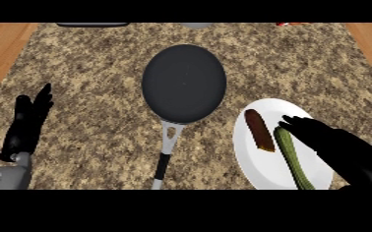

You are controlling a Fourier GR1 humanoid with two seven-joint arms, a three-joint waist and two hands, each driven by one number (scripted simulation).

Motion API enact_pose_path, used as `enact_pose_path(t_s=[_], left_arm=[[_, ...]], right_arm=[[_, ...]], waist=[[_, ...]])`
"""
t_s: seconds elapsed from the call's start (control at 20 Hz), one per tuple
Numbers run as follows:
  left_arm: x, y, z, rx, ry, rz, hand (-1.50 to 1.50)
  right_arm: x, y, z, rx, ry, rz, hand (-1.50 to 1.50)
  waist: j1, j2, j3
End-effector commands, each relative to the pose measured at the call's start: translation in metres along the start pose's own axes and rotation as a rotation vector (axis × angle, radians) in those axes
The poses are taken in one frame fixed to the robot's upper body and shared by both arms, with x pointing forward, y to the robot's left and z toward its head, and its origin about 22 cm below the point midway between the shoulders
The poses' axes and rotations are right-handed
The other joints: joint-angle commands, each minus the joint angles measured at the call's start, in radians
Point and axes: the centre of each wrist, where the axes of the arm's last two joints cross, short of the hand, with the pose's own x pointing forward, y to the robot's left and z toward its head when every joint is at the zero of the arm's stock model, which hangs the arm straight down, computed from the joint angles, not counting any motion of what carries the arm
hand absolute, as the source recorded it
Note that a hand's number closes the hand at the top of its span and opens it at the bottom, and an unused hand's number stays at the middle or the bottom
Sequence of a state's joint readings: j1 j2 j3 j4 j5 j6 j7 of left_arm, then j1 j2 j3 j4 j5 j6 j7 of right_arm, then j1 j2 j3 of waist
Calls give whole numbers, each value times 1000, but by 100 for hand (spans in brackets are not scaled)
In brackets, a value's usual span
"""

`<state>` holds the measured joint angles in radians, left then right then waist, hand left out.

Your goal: Pick the squash from the plate and place it in the pan

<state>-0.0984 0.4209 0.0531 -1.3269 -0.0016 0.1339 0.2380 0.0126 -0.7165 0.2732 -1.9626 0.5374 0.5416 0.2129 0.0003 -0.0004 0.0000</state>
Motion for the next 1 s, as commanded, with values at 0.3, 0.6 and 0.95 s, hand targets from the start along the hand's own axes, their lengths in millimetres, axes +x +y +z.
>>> enact_pose_path(t_s=[0.3, 0.6, 0.95], left_arm=[[17, 19, 0, 0, -5, 8, 0], [6, 5, -9, -1, -10, 9, 0], [-3, -17, 7, 3, 4, -6, 0]], right_arm=[[7, 25, -9, 45, 32, 29, -150], [-28, 52, -18, 35, 10, 28, -150], [-2, 48, -27, 54, 23, 31, -150]], waist=[[0, -1, 0], [-4, 1, 0], [-2, 0, 0]])
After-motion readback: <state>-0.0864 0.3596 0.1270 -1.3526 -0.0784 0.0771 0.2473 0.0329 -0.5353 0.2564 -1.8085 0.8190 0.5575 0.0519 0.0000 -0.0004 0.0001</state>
